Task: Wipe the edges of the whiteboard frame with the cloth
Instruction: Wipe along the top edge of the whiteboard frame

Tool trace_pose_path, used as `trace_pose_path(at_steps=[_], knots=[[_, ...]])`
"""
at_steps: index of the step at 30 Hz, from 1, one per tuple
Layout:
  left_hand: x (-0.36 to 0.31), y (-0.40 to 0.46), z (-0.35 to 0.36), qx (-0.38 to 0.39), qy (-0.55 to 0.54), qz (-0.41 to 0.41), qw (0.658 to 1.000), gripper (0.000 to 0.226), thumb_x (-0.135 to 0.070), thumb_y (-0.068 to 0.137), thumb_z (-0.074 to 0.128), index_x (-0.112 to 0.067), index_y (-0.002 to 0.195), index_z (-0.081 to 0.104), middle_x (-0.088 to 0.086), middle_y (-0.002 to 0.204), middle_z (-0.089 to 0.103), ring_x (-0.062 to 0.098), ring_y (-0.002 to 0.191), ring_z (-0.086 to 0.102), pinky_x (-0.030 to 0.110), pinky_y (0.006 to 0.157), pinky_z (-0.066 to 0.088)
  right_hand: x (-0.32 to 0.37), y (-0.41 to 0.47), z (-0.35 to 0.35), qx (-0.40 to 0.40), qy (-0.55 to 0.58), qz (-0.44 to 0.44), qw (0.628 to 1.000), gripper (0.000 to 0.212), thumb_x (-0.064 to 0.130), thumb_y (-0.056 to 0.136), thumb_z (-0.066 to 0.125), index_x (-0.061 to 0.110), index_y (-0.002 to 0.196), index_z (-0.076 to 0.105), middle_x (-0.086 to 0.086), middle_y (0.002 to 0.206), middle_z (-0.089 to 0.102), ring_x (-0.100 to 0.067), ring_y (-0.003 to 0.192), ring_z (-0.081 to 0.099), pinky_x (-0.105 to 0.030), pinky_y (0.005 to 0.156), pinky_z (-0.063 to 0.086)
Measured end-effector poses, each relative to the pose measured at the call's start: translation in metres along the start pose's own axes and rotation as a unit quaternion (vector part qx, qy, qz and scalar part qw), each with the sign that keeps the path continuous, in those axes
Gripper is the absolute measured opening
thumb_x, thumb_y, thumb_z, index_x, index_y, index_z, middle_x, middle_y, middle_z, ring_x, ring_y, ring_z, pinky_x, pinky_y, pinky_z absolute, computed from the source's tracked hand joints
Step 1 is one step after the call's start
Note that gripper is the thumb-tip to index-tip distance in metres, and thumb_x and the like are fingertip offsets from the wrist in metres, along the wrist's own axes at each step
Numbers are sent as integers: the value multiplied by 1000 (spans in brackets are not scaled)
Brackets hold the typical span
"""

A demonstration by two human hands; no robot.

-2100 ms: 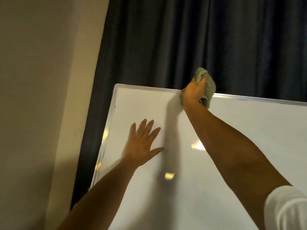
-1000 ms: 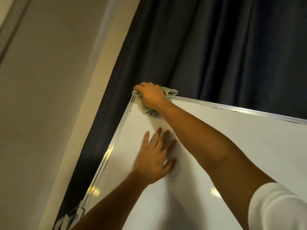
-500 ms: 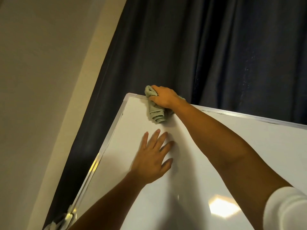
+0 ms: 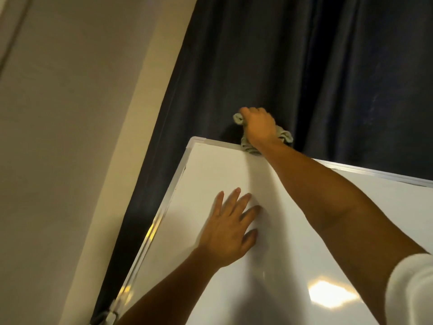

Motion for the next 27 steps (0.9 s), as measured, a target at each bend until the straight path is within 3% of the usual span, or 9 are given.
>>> trace_pose_path(at_steps=[4, 7, 10, 12, 15, 17, 19, 22, 27], knots=[[6, -2, 0, 15, 5, -1, 1000, 64, -65, 105, 23, -33, 157, 42, -2, 169, 36, 31, 157, 32, 66, 124, 25, 38, -9, 26, 126, 132, -13, 983, 38, 12, 91, 49, 30, 122, 59, -9, 114, 67, -34, 99, 63, -43, 85, 51], [5, -3, 2, 21, 7, -10, 1000, 65, -65, 105, 23, -32, 158, 42, -1, 169, 35, 30, 157, 30, 65, 124, 25, 41, -10, 27, 153, 169, -31, 973, 24, 36, 91, 54, 31, 112, 63, -2, 107, 68, -28, 95, 63, -38, 80, 49], [3, -2, 1, 21, -3, -12, 1000, 65, -65, 104, 22, -32, 157, 42, 0, 169, 35, 30, 157, 31, 63, 124, 25, 46, -12, 28, 203, 238, -36, 949, 50, 71, 85, 48, 35, 114, 67, 6, 111, 68, -14, 96, 62, -34, 85, 51], [4, -1, 2, 19, 0, -11, 1000, 67, -65, 104, 19, -32, 158, 41, 0, 169, 34, 29, 158, 30, 63, 125, 25, 53, -10, 31, 208, 321, 14, 924, 64, 82, 82, 38, 36, 113, 70, 7, 119, 69, -12, 103, 60, -35, 93, 48], [5, -2, 3, 15, 1, -10, 1000, 63, -64, 105, 26, -33, 157, 41, -1, 170, 34, 28, 159, 28, 62, 126, 24, 56, 0, 31, 137, 332, 54, 932, 35, 49, 97, 47, 30, 99, 76, 5, 105, 73, -16, 97, 66, -39, 96, 51], [7, -3, 5, 17, 6, -6, 1000, 62, -63, 104, 30, -32, 157, 42, -1, 170, 34, 27, 159, 27, 62, 126, 23, 56, 2, 35, 133, 279, 34, 950, 16, 31, 96, 59, 29, 103, 73, 6, 100, 71, -15, 93, 66, -41, 92, 55], [10, -4, 6, 19, 14, -3, 1000, 62, -62, 104, 31, -32, 157, 42, -1, 169, 35, 28, 159, 28, 63, 125, 24, 59, -3, 39, 175, 218, 11, 960, 29, 40, 94, 61, 34, 122, 63, 1, 118, 68, -22, 107, 64, -43, 96, 53], [13, -5, 6, 20, 33, 2, 999, 62, -62, 104, 34, -30, 156, 44, 1, 168, 37, 30, 157, 30, 64, 123, 27, 59, -8, 50, 266, 145, 43, 952, 56, 62, 94, 44, 45, 146, 36, -8, 150, 46, -36, 131, 48, -52, 106, 41], [8, -5, 2, 3, 18, 20, 1000, 61, -64, 104, 32, -35, 157, 40, 1, 170, 33, 31, 158, 30, 64, 126, 21, 46, -16, 42, 310, 178, -18, 934, 47, 56, 97, 47, 44, 142, 44, 0, 145, 51, -29, 126, 52, -45, 105, 42]])
Point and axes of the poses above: each hand's wrist, its own y-axis towards the middle knuckle, its own z-axis out of the palm, x = y × z, the point moved 4 cm from there along y, towards the middle knuckle
